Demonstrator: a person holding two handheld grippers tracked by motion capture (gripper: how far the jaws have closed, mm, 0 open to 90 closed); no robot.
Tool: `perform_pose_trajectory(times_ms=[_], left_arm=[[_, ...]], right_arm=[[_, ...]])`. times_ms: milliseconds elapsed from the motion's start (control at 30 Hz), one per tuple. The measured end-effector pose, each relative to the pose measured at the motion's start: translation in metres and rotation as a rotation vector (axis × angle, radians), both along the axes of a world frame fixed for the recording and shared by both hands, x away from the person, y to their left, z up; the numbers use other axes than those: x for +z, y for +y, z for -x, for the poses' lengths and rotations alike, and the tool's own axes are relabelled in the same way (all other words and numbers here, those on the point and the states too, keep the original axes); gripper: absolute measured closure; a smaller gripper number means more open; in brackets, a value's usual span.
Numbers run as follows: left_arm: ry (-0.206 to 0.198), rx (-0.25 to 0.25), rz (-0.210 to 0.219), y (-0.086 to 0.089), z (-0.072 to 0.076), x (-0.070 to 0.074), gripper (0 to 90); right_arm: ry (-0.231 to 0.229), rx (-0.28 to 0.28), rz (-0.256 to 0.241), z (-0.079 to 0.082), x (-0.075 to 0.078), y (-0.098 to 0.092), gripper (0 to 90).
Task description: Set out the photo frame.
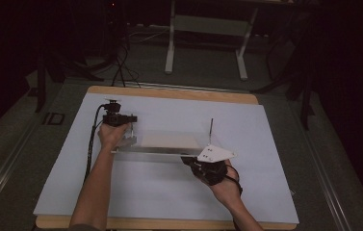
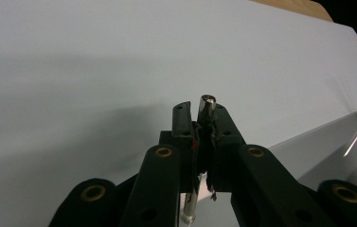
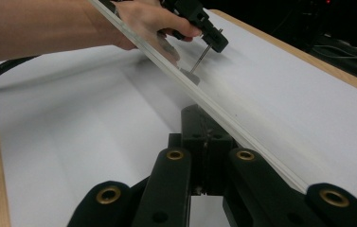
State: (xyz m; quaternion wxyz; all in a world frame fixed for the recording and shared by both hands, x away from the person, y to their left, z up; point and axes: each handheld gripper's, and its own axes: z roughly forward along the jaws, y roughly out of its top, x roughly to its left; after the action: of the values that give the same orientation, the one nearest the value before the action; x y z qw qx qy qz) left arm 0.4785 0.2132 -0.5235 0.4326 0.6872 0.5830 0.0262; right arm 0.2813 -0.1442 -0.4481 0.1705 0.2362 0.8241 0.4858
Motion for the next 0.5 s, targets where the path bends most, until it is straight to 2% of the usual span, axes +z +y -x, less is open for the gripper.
perform_pose_trajectory(times_ms=[200, 300, 367, 467, 500], left_arm=[[-0.003, -0.009, 0.012, 0.002, 0.001, 0.0, 82.2], [-0.006, -0.021, 0.001, 0.003, 0.003, -0.002, 78.4], [-0.014, -0.028, -0.006, 0.005, 0.006, -0.003, 76.8], [-0.052, -0.03, 0.016, 0.011, 0.016, -0.003, 73.8], [-0.052, -0.03, 0.016, 0.011, 0.016, -0.003, 73.6]], right_arm=[[0.003, 0.0, -0.003, 0.0, 0.0, 0.001, 90.0], [0.007, 0.001, -0.008, 0.0, 0.0, 0.002, 90.0], [0.008, 0.0, -0.009, 0.0, 0.0, 0.002, 90.0], [0.009, 0.002, -0.013, -0.002, 0.001, 0.001, 90.0], [0.009, 0.002, -0.013, -0.002, 0.001, 0.001, 90.0]])
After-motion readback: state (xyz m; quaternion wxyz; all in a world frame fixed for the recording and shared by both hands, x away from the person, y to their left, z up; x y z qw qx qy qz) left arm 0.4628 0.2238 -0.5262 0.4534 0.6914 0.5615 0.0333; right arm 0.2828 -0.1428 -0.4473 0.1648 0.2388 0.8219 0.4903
